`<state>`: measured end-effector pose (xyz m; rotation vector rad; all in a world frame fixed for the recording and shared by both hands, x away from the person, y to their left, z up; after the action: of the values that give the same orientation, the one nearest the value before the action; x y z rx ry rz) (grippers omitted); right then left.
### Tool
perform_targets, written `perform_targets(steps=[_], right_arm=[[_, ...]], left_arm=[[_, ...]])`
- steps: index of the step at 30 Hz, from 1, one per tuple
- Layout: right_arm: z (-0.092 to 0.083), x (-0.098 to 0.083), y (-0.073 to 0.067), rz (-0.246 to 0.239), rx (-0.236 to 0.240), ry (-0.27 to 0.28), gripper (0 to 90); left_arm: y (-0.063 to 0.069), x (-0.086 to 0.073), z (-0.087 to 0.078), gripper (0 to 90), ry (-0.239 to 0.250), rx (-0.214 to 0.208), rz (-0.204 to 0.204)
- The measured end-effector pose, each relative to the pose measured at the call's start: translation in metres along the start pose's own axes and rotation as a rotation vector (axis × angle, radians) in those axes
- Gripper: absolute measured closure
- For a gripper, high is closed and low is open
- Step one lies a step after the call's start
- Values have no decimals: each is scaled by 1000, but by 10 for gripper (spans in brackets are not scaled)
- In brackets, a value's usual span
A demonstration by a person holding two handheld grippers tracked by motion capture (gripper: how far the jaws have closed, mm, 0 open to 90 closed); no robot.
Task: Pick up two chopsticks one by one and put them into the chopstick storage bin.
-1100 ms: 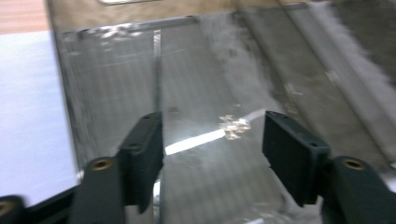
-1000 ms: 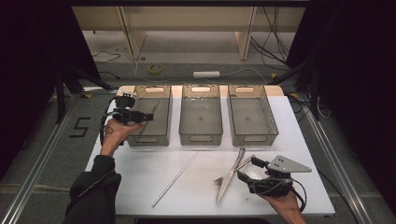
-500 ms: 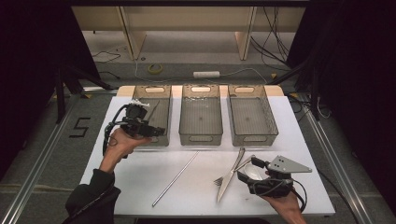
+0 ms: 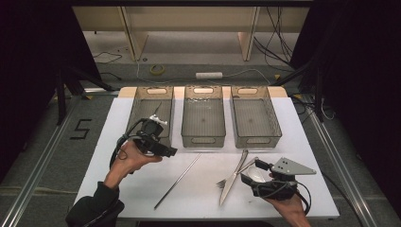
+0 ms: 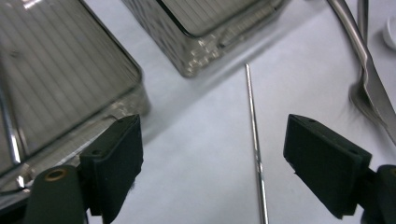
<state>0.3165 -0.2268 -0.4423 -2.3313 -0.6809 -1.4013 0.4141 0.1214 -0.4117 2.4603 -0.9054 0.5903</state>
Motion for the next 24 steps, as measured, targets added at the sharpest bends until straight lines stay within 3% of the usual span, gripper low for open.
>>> perform_targets(steps=[7, 10, 14, 24], right_arm=[[0, 0, -1, -4, 5, -6, 258], [1, 0, -2, -6, 8, -10, 256], [1, 0, -2, -8, 9, -13, 256], [2, -1, -3, -9, 11, -18, 255]], left_arm=[[14, -19, 12, 205, -93, -11, 20], [18, -26, 19, 214, -125, -43, 26], [22, -33, 27, 240, -172, -27, 45], [33, -44, 45, 406, -241, -29, 83]])
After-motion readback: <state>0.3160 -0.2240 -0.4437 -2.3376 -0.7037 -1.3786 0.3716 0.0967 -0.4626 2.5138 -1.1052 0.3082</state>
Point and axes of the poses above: each handheld gripper's, and its own axes: z roughly forward along the jaws, x roughly out of its top, y roughly to its right, the point moved 3 cm from there along z, roughly forward along the jaws, and after that the axes turned 10 degrees about -x, right-handed, at the moved point
